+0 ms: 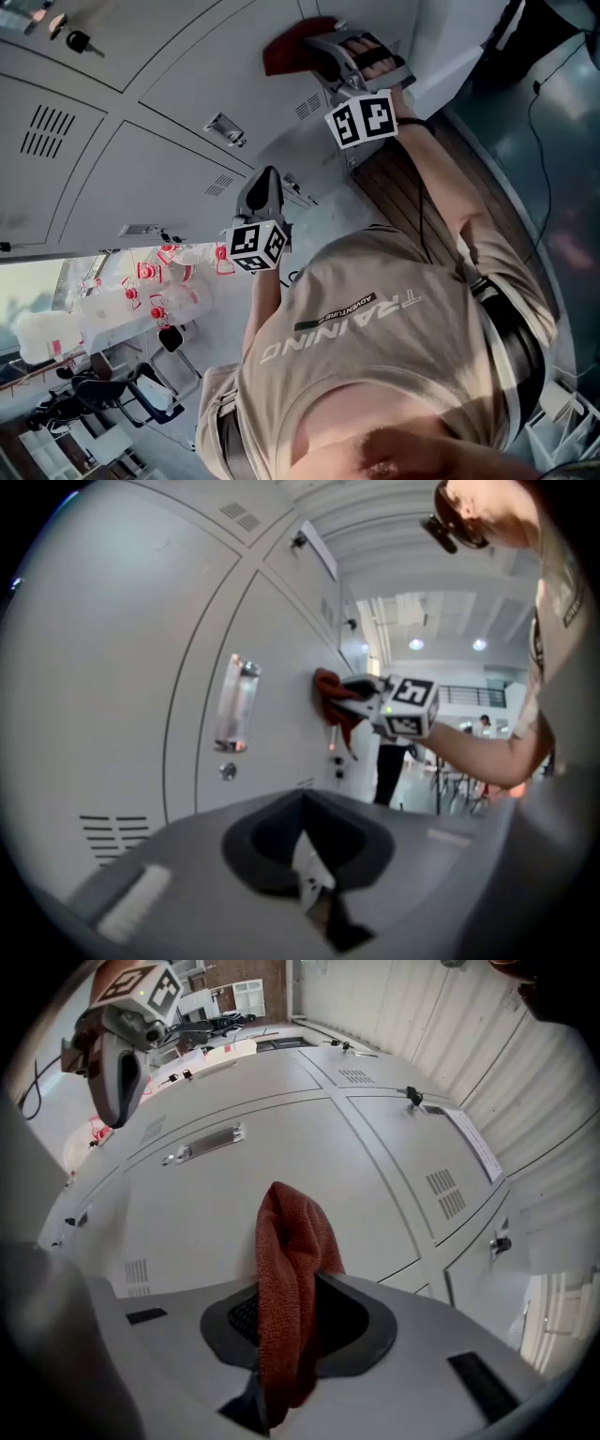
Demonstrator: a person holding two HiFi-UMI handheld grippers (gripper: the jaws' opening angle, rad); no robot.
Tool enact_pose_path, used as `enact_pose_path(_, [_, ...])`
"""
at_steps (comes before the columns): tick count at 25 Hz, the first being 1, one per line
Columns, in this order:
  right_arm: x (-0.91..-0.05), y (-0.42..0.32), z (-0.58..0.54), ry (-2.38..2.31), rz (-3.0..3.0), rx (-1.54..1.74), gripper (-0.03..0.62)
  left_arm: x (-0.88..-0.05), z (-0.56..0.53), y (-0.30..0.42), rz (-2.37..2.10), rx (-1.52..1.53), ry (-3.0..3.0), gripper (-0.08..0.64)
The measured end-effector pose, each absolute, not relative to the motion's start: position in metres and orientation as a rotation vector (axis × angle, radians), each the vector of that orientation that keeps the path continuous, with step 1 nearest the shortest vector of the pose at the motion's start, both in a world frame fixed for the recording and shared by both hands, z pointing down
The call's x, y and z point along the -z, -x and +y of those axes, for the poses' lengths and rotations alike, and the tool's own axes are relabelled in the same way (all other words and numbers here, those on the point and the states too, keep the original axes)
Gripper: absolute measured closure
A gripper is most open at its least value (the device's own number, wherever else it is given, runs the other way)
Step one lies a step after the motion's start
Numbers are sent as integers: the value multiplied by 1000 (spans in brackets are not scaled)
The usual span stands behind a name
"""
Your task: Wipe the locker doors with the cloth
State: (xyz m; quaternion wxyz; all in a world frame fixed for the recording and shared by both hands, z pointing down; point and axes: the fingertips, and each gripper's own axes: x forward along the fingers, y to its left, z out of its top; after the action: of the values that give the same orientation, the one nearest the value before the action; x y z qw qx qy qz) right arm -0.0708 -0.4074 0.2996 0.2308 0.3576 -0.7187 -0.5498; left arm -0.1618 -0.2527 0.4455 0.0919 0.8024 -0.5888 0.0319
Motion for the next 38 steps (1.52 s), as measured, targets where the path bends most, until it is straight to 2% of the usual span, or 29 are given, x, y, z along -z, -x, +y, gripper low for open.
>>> enact_pose_path(13, [-501, 75, -406, -624, -2073, 1207, 526, -467, -268, 157, -1779, -169, -2294, 554])
enact_pose_path(24, [-634, 68, -398, -377, -2070, 907, 526, -493, -256, 130, -1758, -215, -2229, 554])
enact_pose_path(30, [-640, 64, -361, -367, -2218, 717, 526, -501, -251, 130, -1745, -254, -2214, 554])
enact_pose_path(38, [-568, 61, -303, -456, -2557, 264, 526, -493, -255, 133, -1731, -219, -2267, 554])
